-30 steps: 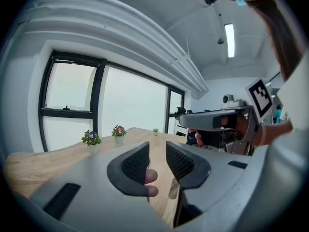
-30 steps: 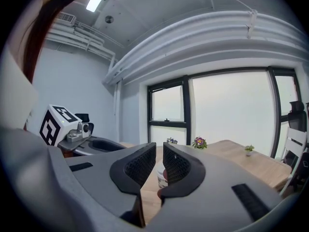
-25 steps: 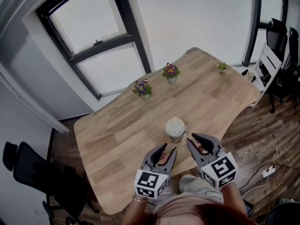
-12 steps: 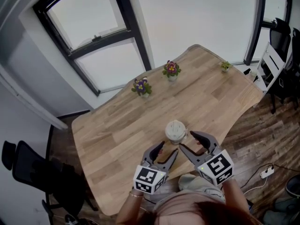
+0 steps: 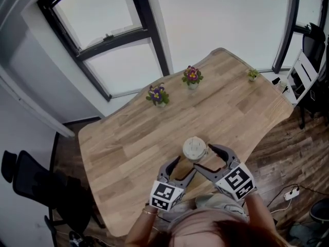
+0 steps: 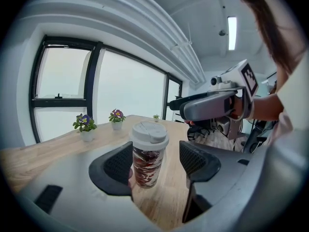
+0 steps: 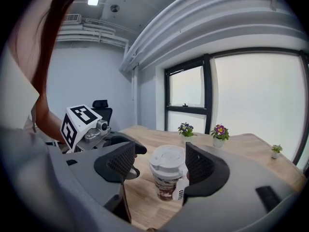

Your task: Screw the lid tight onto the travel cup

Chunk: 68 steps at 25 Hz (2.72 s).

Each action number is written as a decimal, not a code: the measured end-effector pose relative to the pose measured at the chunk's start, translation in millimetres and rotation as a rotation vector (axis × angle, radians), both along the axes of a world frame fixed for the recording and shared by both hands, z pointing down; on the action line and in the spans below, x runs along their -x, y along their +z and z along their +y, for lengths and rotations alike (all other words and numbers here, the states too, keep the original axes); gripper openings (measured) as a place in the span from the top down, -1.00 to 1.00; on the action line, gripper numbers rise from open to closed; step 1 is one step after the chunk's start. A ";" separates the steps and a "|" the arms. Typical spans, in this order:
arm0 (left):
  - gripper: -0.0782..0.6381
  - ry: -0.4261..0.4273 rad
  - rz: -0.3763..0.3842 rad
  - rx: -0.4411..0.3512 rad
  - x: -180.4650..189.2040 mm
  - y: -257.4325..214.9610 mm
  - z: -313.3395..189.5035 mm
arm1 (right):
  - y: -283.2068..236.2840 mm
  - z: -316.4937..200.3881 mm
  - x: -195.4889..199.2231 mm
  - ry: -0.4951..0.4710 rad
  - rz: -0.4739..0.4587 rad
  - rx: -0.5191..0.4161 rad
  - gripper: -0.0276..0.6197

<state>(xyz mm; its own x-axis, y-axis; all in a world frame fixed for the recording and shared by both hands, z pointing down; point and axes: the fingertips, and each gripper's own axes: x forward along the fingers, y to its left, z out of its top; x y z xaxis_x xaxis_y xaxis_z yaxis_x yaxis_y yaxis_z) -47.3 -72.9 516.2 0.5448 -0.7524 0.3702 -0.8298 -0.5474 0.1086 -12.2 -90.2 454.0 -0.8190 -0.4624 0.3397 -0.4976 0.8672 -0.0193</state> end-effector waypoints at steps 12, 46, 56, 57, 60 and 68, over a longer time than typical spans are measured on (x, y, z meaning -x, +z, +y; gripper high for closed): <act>-0.12 0.014 -0.029 0.041 -2.3 31.1 -19.3 | 32.6 -16.1 12.4 -0.123 0.068 0.048 -0.07; -0.25 0.261 -0.133 0.022 -27.5 71.0 -57.7 | 54.4 -31.8 29.9 -0.544 0.070 0.070 -0.23; -0.25 0.194 -0.148 0.025 -24.6 70.8 -66.4 | 52.2 -41.1 31.0 -0.455 0.017 0.021 -0.23; -0.25 0.174 -0.145 0.023 -24.7 70.6 -67.7 | 52.2 -42.4 30.7 -0.435 0.018 0.013 -0.23; -0.25 0.119 -0.138 0.023 -24.5 70.7 -70.5 | 52.4 -45.0 30.0 -0.374 0.022 -0.018 -0.22; -0.25 0.160 -0.142 0.033 -22.1 71.4 -68.3 | 49.4 -40.5 33.1 -0.345 -0.026 0.043 -0.23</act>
